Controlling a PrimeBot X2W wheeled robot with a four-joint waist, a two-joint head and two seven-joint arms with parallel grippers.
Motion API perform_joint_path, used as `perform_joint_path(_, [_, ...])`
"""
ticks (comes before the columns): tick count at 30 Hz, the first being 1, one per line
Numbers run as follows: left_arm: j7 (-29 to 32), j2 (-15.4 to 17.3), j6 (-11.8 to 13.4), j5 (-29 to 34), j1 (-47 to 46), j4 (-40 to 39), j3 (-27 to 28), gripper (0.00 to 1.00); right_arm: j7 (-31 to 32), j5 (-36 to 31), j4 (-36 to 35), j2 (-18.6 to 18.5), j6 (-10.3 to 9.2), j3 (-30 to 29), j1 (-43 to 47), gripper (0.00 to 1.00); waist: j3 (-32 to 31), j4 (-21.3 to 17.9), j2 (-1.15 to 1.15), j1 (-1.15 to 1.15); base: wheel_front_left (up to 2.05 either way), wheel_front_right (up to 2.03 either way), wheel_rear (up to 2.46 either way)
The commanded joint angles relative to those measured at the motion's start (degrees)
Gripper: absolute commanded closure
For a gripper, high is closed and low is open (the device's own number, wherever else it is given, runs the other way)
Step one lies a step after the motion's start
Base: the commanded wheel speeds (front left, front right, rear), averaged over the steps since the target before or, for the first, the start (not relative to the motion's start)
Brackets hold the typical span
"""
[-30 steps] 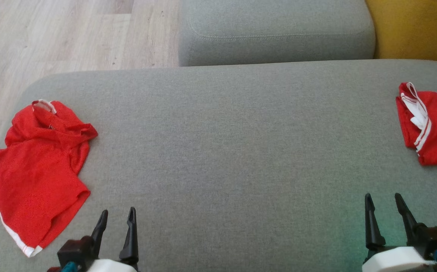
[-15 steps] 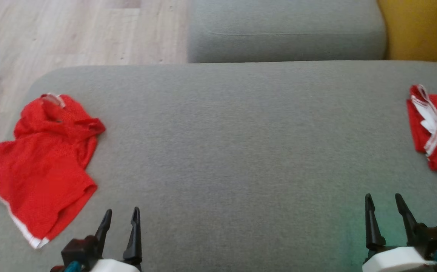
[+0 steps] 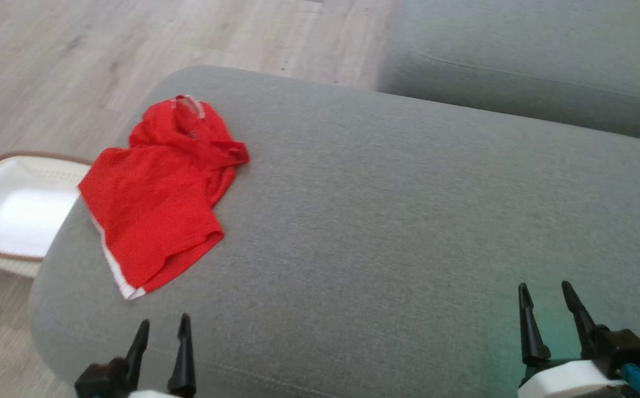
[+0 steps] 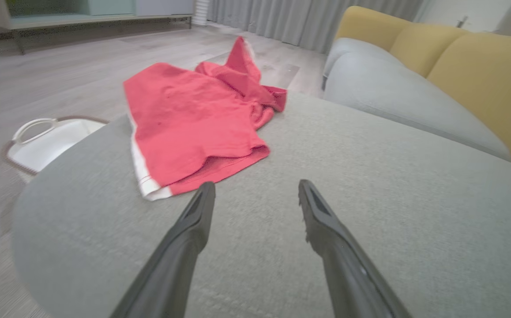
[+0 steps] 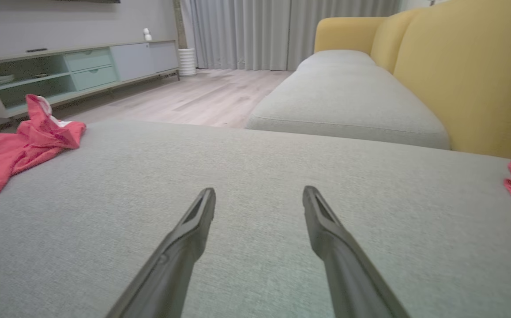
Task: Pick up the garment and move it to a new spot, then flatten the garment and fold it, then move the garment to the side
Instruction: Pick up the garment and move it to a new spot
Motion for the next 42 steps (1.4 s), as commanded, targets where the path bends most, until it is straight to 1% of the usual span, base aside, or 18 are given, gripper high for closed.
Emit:
perform_joint_path(1, [-0.35, -0.16, 0.51, -0.3, -1.43, -2.03, 2.07, 0.0, -0.78, 0.27, -1.59, -0.51, 0.39, 1.44, -2.06, 0.0, -0.1, 1.27, 0.0, 0.0, 0.0, 0.0, 0.0])
perform_joint_path(5, [-0.35, -0.16, 0.58, -0.41, -1.34, -3.24, 3.75, 0.0, -0.79, -0.11, -1.61, -0.51, 0.39, 1.6, -2.12, 0.0, 0.9, 1.18, 0.0, 0.0, 0.0, 0.0, 0.0])
perform_joint_path(9, [-0.35, -0.16, 0.88, -1.43, -5.57, -5.01, 7.73, 0.0, -0.79, -1.72, -2.47, -0.51, 0.39, 0.83, -3.58, 0.0, 5.79, -0.31, 0.0, 0.0, 0.0, 0.0, 0.0])
perform_joint_path(12, [-0.34, 0.4, 0.41, -2.44, -11.24, -2.75, 10.42, 0.0, -0.79, -3.59, -3.51, -0.51, 0.39, -0.39, -5.2, 0.0, 10.37, -0.86, 0.0, 0.0, 0.0, 0.0, 0.0])
perform_joint_path(16, [4.12, 4.2, 0.17, -2.76, -22.65, 5.18, 11.48, 0.0, -0.32, -6.53, -4.9, -0.51, 0.39, -1.83, -7.5, 0.0, 16.64, -0.92, 0.0, 0.0, 0.0, 0.0, 0.0])
perform_joint_path(19, [7.84, 6.14, 0.2, -3.47, -31.77, 11.52, 12.0, 0.0, 0.67, -8.43, -6.61, -0.51, 0.39, -2.54, -9.21, 0.0, 21.03, -1.01, 0.0, 0.0, 0.0, 0.0, 0.0])
perform_joint_path(21, [8.83, 6.93, 0.15, -4.59, -37.39, 16.09, 12.86, 0.0, 1.39, -9.53, -7.86, -0.51, 0.39, -2.74, -10.1, 0.0, 23.35, -1.18, 0.0, 0.0, 0.0, 0.0, 0.0])
perform_joint_path(25, [12.26, 8.39, -0.39, -5.09, -45.88, 26.56, 12.4, 0.0, 3.03, -10.6, -10.54, -1.15, 0.39, -2.27, -11.33, 0.0, 27.19, -1.95, 0.0, 0.0, 0.0, 0.0, 0.0])
perform_joint_path(29, [13.21, 9.67, -0.92, -4.56, -52.18, 35.49, 11.4, 0.0, 4.71, -10.67, -13.2, -1.98, 0.39, -1.84, -11.39, 0.0, 29.31, -2.73, 0.0, 0.0, 0.0, 0.0, 0.0])
perform_joint_path(31, [13.88, 9.57, -1.63, -4.52, -54.33, 39.42, 10.71, 0.0, 5.42, -10.43, -14.23, -2.15, 0.39, -2.07, -11.05, 0.0, 29.56, -2.94, 0.0, 0.0, 0.0, 0.0, 0.0])
perform_joint_path(32, [14.39, 9.61, -2.27, -4.44, -55.14, 41.27, 10.23, 0.8, 5.68, -10.29, -14.54, -2.15, 0.39, -2.17, -10.8, 0.0, 29.4, -3.08, 0.0, 0.0, 0.0, 0.0, 0.0])
perform_joint_path(33, [14.31, 9.71, -2.81, -4.35, -55.82, 42.7, 9.88, 1.0, 5.9, -10.17, -14.7, -2.14, 0.39, -2.23, -10.53, 0.0, 29.12, -3.25, 0.0, 0.0, 0.0, 0.0, 0.0])
perform_joint_path(35, [14.16, 10.2, -4.14, -3.94, -57.25, 46.03, 8.83, 1.0, 6.07, -9.72, -14.59, -1.94, 0.39, -2.52, -9.86, 0.0, 27.82, -3.63, 0.0, 0.0, 0.0, 0.0, 0.0])
perform_joint_path(37, [13.23, 10.81, -4.65, -3.77, -57.89, 47.31, 8.49, 1.0, 5.74, -9.26, -14.11, -1.69, 0.39, -2.51, -9.49, 0.0, 26.48, -3.91, 0.0, 0.0, 0.0, 0.0, 0.0])
perform_joint_path(39, [12.61, 11.12, -4.88, -3.7, -58.19, 47.61, 8.36, 1.0, 5.54, -9.04, -13.77, -1.54, 0.39, -2.44, -9.36, 0.0, 25.73, -4.04, 0.0, 0.0, 0.0, 0.0, 0.0])
perform_joint_path(42, [10.31, 11.47, -5.91, -4.24, -59.16, 47.08, 8.39, 1.0, 4.69, -8.34, -12.24, -1.12, 0.39, -2.18, -8.83, 0.0, 22.83, -4.33, 0.0, 0.0, 0.0, 0.0, 0.0])
